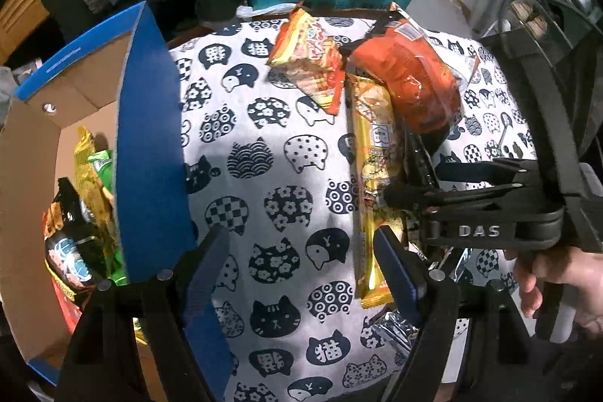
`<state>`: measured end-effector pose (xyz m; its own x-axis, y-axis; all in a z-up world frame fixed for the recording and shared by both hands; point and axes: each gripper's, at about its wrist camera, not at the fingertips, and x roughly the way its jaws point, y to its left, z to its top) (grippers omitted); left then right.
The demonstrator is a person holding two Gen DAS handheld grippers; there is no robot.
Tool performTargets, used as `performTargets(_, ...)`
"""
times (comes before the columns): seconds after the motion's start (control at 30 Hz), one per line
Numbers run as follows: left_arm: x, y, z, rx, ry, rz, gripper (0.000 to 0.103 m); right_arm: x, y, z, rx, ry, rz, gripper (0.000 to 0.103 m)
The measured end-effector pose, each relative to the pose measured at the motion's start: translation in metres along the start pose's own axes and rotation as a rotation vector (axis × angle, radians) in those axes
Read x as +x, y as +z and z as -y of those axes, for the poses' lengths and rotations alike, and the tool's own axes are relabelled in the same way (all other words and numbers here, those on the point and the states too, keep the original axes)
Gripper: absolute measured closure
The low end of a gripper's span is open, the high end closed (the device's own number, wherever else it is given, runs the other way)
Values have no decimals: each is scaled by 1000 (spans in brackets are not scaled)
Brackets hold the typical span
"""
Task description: Organize snacks
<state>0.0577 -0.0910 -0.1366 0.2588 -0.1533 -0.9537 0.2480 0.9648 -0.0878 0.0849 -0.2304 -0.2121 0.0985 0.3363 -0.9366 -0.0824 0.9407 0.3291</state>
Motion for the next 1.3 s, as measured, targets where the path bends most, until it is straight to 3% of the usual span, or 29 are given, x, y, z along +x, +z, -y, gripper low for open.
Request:
performTargets(0.13, 2, 2, 6, 16, 18, 0, 19, 11, -4, 11, 37, 51, -20, 21)
performTargets(0.27, 1, 7, 12, 18, -3, 5, 19, 11, -6, 20, 67, 145, -31, 42)
performTargets(0.33, 2, 10, 17, 29, -8, 12, 19, 9, -8, 22, 62, 148, -27, 45)
performTargets(0.4, 5, 12, 22, 39, 0, 11, 19, 5, -10, 26, 52, 154, -23, 59)
performTargets(0.5, 12, 15, 27, 35, -7, 0, 19, -6, -13, 31, 36, 119, -4, 68)
performTargets(0.67, 26, 23, 35, 13, -36, -21, 19, -21, -17, 37, -5, 14, 17, 71)
performTargets(0.83, 43, 33, 42, -21, -75, -42, 19, -39, -22, 54, 13, 7, 34, 72)
performTargets(1.23, 79, 41, 53, -80, -71, -58, 19, -71, -28, 89, 55, -17, 72, 72)
performTargets(1.27, 80, 42, 54, -76, -66, -55, 21, -68, -27, 86, 57, -17, 72, 72)
performTargets(1.3, 81, 42, 56, -70, -61, -51, 30, -69, -28, 87, 59, -16, 73, 72)
